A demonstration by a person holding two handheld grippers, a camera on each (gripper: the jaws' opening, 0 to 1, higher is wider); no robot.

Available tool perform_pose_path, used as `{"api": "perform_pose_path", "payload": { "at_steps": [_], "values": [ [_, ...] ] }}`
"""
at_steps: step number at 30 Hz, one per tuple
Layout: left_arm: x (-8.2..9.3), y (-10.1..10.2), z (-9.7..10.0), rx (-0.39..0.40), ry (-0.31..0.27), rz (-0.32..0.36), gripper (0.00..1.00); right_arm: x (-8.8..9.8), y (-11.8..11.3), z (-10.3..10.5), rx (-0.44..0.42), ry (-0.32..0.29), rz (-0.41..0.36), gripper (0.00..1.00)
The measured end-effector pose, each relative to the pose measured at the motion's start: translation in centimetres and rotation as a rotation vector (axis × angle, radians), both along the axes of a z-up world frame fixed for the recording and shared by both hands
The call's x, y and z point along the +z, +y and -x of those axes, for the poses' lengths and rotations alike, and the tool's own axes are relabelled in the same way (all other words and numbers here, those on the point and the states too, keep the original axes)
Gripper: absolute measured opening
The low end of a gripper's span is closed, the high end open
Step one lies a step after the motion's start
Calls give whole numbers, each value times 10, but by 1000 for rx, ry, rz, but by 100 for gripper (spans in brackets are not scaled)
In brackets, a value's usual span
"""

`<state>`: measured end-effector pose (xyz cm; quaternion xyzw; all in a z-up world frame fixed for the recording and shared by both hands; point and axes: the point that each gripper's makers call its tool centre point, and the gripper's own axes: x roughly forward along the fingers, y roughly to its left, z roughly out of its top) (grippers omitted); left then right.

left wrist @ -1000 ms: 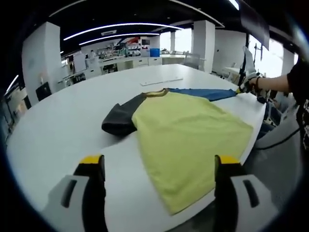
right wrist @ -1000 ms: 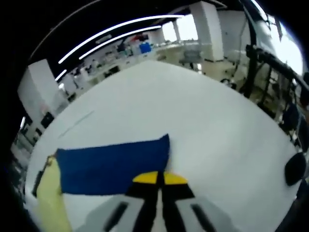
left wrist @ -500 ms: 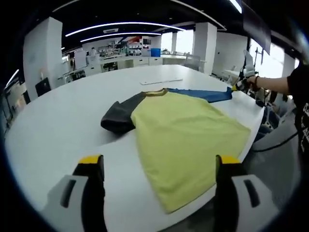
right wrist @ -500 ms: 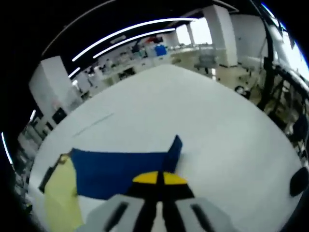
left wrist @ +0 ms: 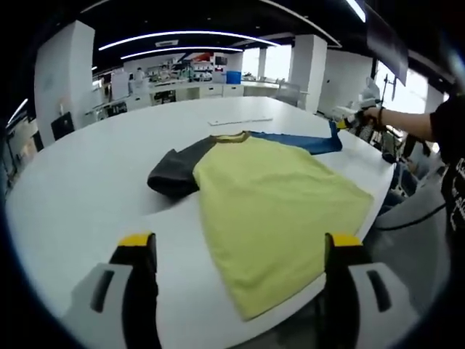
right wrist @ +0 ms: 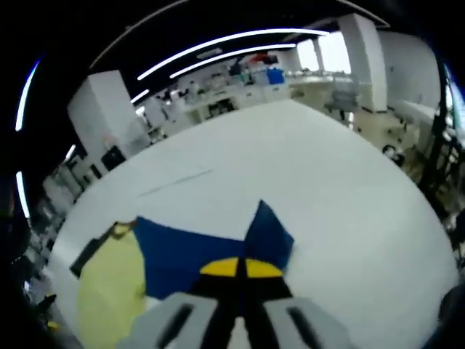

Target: Fold the garment on the visible template until the final outline fits inside the template.

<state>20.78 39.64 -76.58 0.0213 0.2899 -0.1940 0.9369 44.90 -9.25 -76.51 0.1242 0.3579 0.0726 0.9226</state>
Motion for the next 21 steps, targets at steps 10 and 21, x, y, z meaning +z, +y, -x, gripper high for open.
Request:
{"api": "perform_pose_path", "payload": {
  "at_steps": [10, 21],
  "values": [
    [3, -9, 4, -24, 7, -4, 95, 12, 42, -14, 91, 5, 0, 0],
    [9, -15, 5, -43, -16, 10, 99, 22, 94, -19, 192, 12, -19, 0]
  ]
}}
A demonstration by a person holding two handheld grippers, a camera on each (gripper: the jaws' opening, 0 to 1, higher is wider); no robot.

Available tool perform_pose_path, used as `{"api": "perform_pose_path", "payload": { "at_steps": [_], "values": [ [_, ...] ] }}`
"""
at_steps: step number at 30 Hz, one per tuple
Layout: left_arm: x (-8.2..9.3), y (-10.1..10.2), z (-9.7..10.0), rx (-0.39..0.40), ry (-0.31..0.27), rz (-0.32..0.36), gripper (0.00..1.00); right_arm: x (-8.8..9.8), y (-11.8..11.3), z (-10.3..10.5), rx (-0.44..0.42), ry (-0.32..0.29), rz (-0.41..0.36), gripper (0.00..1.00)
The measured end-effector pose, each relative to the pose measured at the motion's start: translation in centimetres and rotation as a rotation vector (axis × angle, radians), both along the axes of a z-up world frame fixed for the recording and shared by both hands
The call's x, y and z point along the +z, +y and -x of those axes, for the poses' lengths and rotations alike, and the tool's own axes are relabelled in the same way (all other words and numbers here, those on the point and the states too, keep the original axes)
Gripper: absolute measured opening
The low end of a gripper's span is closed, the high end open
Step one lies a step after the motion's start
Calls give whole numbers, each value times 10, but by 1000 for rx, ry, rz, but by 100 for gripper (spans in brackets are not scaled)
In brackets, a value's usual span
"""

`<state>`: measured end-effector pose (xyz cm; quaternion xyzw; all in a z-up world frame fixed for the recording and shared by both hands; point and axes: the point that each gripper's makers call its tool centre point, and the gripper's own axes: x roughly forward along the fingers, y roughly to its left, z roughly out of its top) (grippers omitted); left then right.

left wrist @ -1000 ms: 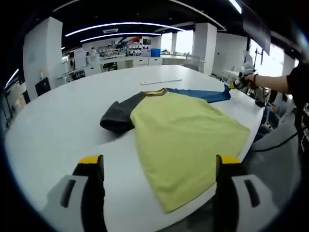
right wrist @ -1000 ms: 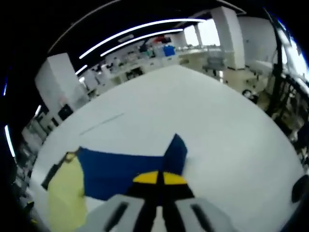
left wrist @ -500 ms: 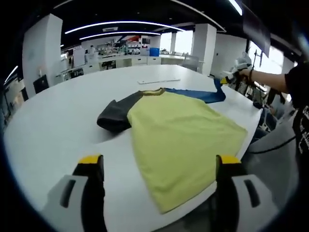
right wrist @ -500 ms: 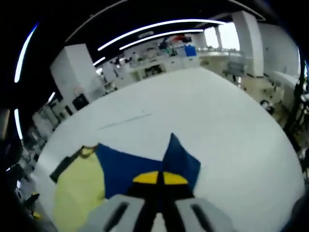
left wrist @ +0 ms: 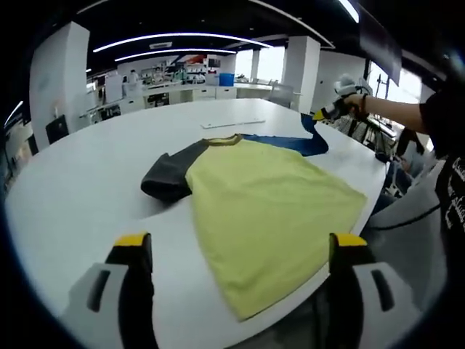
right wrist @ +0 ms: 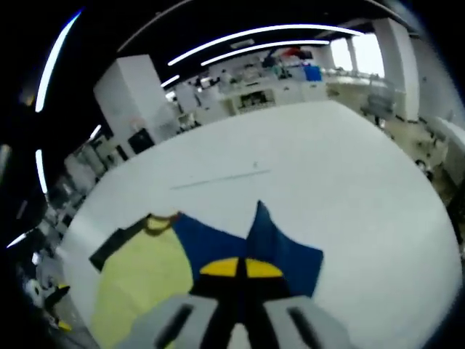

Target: Fold the garment on the visible template until the final outline fits inside the template.

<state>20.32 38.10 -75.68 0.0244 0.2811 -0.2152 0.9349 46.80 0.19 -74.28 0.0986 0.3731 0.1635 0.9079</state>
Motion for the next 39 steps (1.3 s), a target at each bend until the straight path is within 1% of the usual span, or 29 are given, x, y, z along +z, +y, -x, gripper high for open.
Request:
{"api": "perform_pose_path", "payload": {
  "at_steps": [2, 6, 10, 14, 18, 22, 27, 30, 36, 39],
  "values": [
    [4, -1, -2, -1, -23, 10, 99, 3, 8, -1, 20, 0, 6, 0],
    [5, -1, -5, -6, -37, 24, 99, 7, 25, -3, 47, 9, -7, 0],
    [1, 1, -5, -9, -29, 9, 99, 9, 37, -8, 65, 17, -8, 0],
    [1, -1, -1, -14, -29, 23, 99, 10, 54, -8, 101, 18, -2, 0],
    [-7, 9, 0, -7, -19, 13, 99, 10, 69, -9, 124, 20, 5, 0],
    [-5, 11, -2, 8, -27, 24, 99, 14, 87, -9, 155, 18, 6, 0],
    [-5, 11, -4, 10, -33, 21, 99, 19, 107, -11, 177, 18, -17, 0],
    [-4, 10, -5, 8, -37, 21, 99, 21, 123, -9, 200, 22, -18, 0],
    [-8, 5, -3, -4, -16, 12, 99, 24, 148, -11, 238, 17, -13, 0],
    [-5, 0, -2, 2, -16, 18, 99, 24, 158, -13, 252, 18, -19, 0]
  ]
}}
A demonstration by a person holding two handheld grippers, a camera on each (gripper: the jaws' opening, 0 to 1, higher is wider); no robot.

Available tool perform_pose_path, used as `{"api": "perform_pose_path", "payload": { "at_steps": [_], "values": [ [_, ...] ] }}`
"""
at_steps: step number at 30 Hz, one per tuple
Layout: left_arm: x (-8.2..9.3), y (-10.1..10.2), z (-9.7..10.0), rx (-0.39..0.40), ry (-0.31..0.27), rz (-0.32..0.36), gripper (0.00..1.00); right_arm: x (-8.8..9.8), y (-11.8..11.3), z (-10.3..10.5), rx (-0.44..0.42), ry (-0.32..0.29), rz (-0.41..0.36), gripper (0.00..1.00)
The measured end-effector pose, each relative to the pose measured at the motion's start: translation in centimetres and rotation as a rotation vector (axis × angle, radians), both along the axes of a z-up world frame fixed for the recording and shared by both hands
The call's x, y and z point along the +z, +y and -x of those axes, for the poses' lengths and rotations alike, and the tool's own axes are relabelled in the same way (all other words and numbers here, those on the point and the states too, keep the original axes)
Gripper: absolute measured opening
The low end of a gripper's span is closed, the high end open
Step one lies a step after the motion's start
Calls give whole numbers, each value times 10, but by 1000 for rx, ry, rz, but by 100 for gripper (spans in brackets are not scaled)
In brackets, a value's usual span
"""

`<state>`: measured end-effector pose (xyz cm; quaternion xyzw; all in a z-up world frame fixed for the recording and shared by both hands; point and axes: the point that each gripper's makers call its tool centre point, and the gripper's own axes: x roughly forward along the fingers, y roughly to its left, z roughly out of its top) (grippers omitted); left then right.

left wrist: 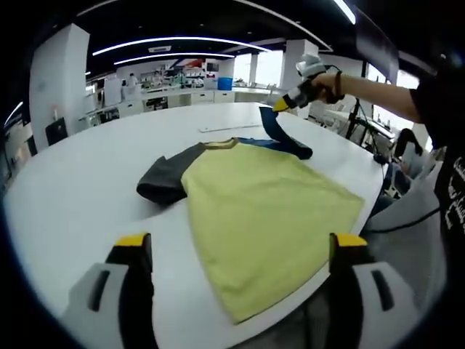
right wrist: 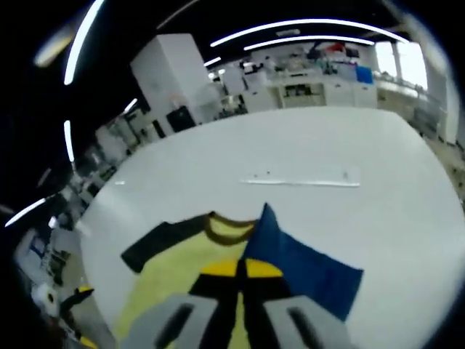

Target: Fold the garment on the visible template until the final outline fits inside the template.

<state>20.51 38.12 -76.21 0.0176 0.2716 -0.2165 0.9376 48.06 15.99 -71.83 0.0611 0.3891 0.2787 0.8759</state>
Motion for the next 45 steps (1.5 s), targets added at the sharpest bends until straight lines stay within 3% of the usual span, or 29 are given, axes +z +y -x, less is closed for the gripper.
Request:
{"api": "perform_pose_path", "payload": {
  "at_steps": [13, 26, 45],
  "values": [
    [5, -12, 2, -4, 0, 5, 99, 8, 46, 4, 70, -10, -2, 0],
    [7, -9, 2, -1, -2, 11, 99, 8, 90, 10, 101, 12, -35, 0],
    [7, -6, 2, 14, -14, 47, 98, 4, 144, 28, 178, 15, -22, 0]
  ]
}}
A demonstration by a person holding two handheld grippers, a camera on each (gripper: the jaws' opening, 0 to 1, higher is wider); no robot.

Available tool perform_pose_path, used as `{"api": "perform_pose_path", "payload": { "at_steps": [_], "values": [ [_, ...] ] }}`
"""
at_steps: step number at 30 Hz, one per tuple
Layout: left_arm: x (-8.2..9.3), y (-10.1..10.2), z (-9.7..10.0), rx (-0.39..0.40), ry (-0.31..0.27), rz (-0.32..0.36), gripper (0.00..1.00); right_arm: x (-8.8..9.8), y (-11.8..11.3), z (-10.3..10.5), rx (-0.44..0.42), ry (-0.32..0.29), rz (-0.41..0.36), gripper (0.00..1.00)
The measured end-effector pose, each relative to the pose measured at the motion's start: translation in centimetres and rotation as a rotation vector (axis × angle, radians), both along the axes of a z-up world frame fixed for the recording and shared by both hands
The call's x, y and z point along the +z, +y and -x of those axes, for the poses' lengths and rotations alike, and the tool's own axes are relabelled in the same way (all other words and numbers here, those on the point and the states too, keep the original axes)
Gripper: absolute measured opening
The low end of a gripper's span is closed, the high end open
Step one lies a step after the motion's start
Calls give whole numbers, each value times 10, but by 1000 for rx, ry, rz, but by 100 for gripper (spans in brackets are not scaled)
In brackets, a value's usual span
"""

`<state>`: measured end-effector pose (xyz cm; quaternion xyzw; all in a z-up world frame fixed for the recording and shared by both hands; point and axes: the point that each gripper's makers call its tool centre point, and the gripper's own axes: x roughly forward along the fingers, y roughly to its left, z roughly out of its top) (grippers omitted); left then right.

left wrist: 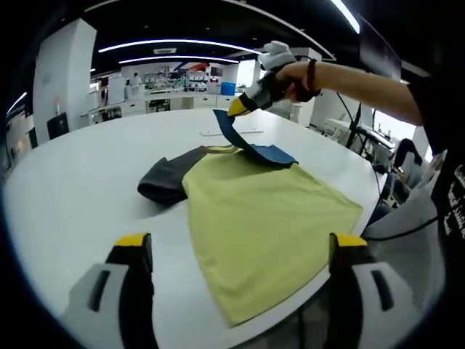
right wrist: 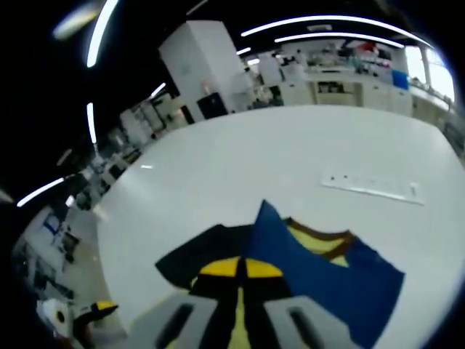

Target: Fold the garment on the visible template until the final outline fits inside the template.

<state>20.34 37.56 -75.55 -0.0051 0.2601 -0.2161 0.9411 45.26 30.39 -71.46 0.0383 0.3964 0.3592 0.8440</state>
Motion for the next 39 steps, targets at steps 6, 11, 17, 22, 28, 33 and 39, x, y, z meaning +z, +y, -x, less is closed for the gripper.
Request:
{"api": "perform_pose_path", "payload": {
  "at_steps": [6, 11, 17, 22, 28, 33, 39],
  "values": [
    [-2, -1, 1, -2, 6, 0, 98, -2, 15, 6, 34, 1, -4, 0],
    [-2, 1, 0, 8, 10, 1, 98, -4, 26, 13, 59, 6, -7, 0],
    [-1, 1, 1, 14, 11, 1, 98, -10, 36, 18, 90, 11, 1, 0],
    [0, 4, 2, 26, 4, 2, 98, -20, 41, 21, 100, 14, 29, 0],
    [0, 9, 3, 41, 4, -4, 98, -35, 48, 29, 122, 17, 63, 0],
    [0, 7, 3, 18, 5, -14, 99, -51, 53, 32, 145, 17, 99, 0],
    [-1, 6, -3, -9, 6, -29, 99, -71, 64, 35, 162, 31, 102, 0]
  ]
}}
